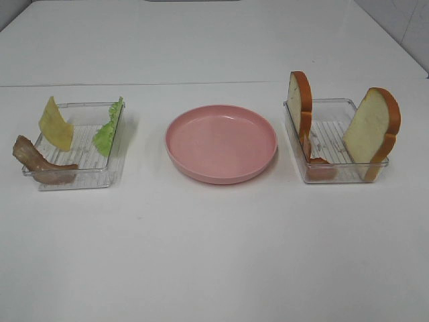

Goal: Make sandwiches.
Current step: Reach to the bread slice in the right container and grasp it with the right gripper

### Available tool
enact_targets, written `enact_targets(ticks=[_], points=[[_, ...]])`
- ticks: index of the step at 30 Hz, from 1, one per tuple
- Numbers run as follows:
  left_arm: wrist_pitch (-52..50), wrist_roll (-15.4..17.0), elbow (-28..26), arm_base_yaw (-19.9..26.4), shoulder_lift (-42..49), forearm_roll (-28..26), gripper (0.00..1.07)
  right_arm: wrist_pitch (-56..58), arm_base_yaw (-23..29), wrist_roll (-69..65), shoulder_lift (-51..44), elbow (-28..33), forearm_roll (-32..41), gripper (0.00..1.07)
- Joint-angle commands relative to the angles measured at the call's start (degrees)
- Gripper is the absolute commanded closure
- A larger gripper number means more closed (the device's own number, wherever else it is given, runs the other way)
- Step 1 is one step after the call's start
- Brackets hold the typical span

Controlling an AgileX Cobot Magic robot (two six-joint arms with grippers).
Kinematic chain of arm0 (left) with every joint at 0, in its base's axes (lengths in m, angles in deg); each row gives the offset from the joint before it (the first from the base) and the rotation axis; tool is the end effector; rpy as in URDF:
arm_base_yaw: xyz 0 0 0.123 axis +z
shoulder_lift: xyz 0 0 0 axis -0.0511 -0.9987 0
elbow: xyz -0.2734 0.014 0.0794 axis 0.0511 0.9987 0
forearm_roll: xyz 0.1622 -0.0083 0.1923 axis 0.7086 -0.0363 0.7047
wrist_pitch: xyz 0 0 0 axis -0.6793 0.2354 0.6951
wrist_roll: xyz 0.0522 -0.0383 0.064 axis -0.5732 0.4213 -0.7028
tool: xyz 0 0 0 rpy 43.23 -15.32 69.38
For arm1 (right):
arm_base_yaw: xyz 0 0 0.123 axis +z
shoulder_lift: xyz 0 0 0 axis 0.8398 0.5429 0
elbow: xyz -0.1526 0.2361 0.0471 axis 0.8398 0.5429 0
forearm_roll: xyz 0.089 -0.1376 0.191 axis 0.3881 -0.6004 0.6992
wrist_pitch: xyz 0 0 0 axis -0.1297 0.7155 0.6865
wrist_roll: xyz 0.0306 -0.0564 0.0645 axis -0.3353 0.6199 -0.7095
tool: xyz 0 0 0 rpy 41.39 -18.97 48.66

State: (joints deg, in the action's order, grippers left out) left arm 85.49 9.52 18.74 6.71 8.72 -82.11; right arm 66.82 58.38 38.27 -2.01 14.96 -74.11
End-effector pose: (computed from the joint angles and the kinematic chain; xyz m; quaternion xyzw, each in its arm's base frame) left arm -0.0080 -0.0057 0.2796 -0.0262 0.8525 -0.0148 0.5219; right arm -0.0031 -0.0005 0.2612 0.0080 0.8751 0.0120 0.4837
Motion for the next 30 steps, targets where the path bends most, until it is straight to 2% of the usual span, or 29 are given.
enact_targets(ticks=[1, 22, 25, 26, 27, 28, 29, 30], points=[[-0.29, 0.0, -0.06, -0.17, 1.09, -0.23, 0.07, -0.57, -0.17, 0.29, -1.72, 0.17, -0.17, 0.08], [-0.29, 0.0, -0.06, -0.17, 1.09, -0.23, 0.07, -0.52, -0.17, 0.29, 0.23, -0.46, -0.29, 0.09], [-0.29, 0.0, -0.06, -0.17, 1.09, -0.23, 0.07, -0.23, -0.17, 0.29, 6.36, -2.18, 0.74, 0.09], [-0.29, 0.0, -0.06, -0.17, 1.09, -0.23, 0.07, -0.29, -0.17, 0.23, 12.32, -4.13, 1.83, 0.09], [-0.29, 0.0, -0.06, -0.17, 1.09, -0.23, 0.07, -0.29, -0.17, 0.23, 12.32, -4.13, 1.83, 0.09], [-0.29, 0.0, -0.06, -0.17, 1.09, -0.23, 0.07, -0.34, -0.17, 0.23, 15.41, -5.56, 2.58, 0.09], [-0.29, 0.0, -0.06, -0.17, 1.09, -0.23, 0.07, -0.4, -0.17, 0.29, 23.95, -9.4, 4.47, 0.09], [-0.29, 0.0, -0.06, -0.17, 1.09, -0.23, 0.07, -0.4, -0.17, 0.29, 23.95, -9.4, 4.47, 0.09]])
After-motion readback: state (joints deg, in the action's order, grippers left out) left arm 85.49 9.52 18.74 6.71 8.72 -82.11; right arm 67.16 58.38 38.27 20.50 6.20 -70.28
